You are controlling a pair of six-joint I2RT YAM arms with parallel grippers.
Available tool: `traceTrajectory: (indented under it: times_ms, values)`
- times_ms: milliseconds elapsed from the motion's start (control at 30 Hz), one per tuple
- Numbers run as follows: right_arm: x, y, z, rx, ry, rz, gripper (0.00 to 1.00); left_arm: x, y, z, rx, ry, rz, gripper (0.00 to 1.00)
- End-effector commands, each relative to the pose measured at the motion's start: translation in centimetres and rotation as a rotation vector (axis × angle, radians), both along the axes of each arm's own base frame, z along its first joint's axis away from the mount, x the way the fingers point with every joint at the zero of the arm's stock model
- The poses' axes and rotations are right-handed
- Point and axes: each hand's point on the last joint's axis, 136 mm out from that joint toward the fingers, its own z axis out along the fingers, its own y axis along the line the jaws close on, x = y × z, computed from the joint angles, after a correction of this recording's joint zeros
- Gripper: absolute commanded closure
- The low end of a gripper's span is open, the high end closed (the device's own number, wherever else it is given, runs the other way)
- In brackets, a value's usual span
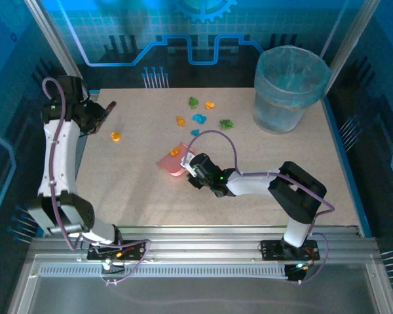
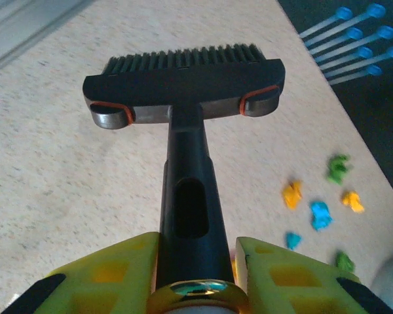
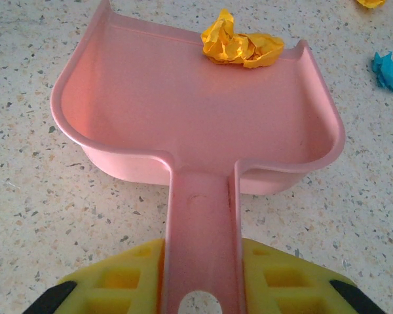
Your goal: Sweep away the paper scraps from the table
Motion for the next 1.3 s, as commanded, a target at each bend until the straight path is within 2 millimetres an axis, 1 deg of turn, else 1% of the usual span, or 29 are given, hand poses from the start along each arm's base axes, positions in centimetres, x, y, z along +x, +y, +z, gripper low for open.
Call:
traceTrajectory:
  times_ms: [0, 67, 167, 367, 433, 500, 633, 800, 1000, 1133, 1267]
  values:
    - [-0.2, 0.1, -0.2, -0.031, 0.001, 0.011, 1.00, 0.8, 2.8, 0.0, 0.074, 0.037, 0.058, 1.00]
    - [-0.2, 0.2, -0.1, -0.027, 0.001, 0.013, 1.00, 1.0, 3.7, -0.5, 0.101, 0.078, 0.069, 1.00]
    - [-0.3, 0.3, -0.1, -0.027, 0.002, 0.016, 1.00, 1.7, 3.5, -1.7, 0.077, 0.113, 0.056, 1.00]
    - [-0.3, 0.4, -0.1, -0.026, 0.002, 0.019, 1.00, 2.3, 1.7, -4.9, -0.008, 0.175, 0.000, 1.00]
    - [-0.4, 0.4, -0.1, -0.025, 0.003, 0.020, 1.00, 2.5, 0.6, -5.9, -0.044, 0.178, -0.032, 1.00]
    - [-0.3, 0.4, 0.0, -0.024, 0.002, 0.019, 1.00, 2.6, -0.3, -6.7, -0.060, 0.194, -0.054, 1.00]
    - [-0.4, 0.4, -0.2, -0.026, 0.005, 0.019, 1.00, 2.4, -2.3, -7.6, -0.099, 0.201, -0.101, 1.00]
    - [-0.4, 0.3, -0.2, -0.029, 0.004, 0.019, 1.00, 1.7, -5.3, -8.7, -0.219, 0.196, -0.165, 1.00]
    - [-0.3, 0.4, -0.4, -0.033, 0.005, 0.019, 1.00, -0.2, -8.3, -8.6, -0.240, 0.199, -0.245, 1.00]
    - [-0.3, 0.3, -0.3, -0.034, 0.003, 0.018, 1.00, -1.8, -9.8, -9.0, -0.256, 0.203, -0.280, 1.00]
    - [-0.3, 0.3, -0.3, -0.035, 0.001, 0.017, 1.00, -3.4, -11.3, -8.8, -0.257, 0.209, -0.331, 1.00]
